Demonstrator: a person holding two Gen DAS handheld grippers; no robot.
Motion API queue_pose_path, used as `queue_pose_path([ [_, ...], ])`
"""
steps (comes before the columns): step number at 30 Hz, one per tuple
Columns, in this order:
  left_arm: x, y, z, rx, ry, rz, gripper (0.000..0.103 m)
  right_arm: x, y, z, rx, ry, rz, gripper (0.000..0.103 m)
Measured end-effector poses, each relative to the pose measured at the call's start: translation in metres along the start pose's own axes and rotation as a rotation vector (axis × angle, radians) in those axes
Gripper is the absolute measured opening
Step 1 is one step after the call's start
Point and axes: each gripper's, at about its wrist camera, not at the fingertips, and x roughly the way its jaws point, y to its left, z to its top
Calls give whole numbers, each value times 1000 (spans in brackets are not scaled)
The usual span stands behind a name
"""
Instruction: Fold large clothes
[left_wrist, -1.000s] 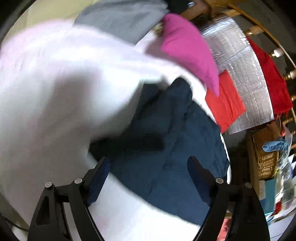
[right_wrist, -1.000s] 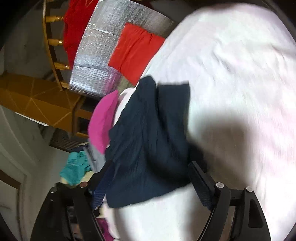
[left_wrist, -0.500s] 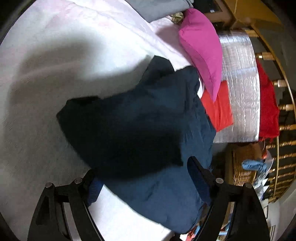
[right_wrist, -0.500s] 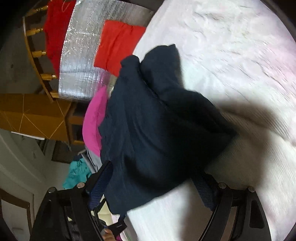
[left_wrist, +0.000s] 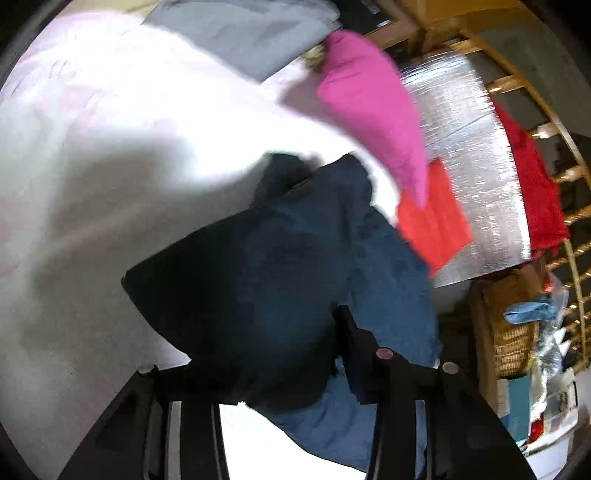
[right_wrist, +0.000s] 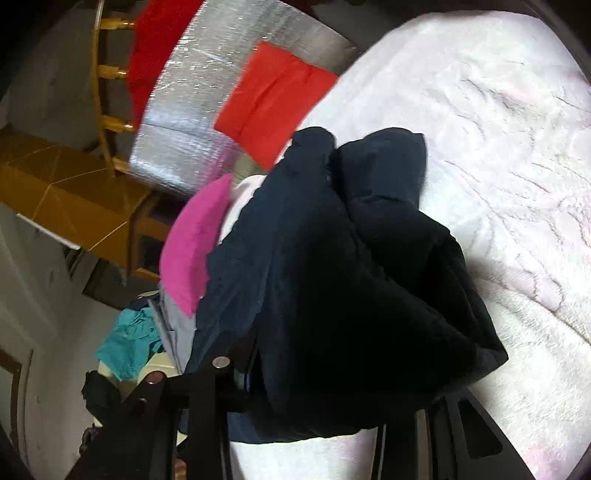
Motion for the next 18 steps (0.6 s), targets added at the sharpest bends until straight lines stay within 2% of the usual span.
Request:
queue_pose_path([
  [2, 4, 12, -4, -32, 36, 56, 61, 11, -13, -3, 33, 56, -39, 40],
  [5, 0, 14, -2, -36, 48, 76, 69, 9, -27, -4, 116, 86, 3, 48],
  [6, -1, 13, 1, -34, 51, 92, 72, 5, -29, -4, 128, 93, 0, 55],
  [7, -6, 15, 2, -42, 43, 102, 72, 1, -29, -4, 129, 101, 4, 66],
  [8, -12, 15, 2, -51, 29, 104, 72, -3, -28, -4, 120, 108, 6, 70],
  [12, -43, 23, 9, -57, -45, 105, 75, -30, -31, -2, 55, 126, -40, 71],
  [15, -57, 25, 12, -40, -107, 130, 79, -65, -44, 8, 25, 74, -90, 72],
  [18, -58, 26, 14, -30, -144, 137, 81, -77, -51, 21, 56, 16, -87, 78],
])
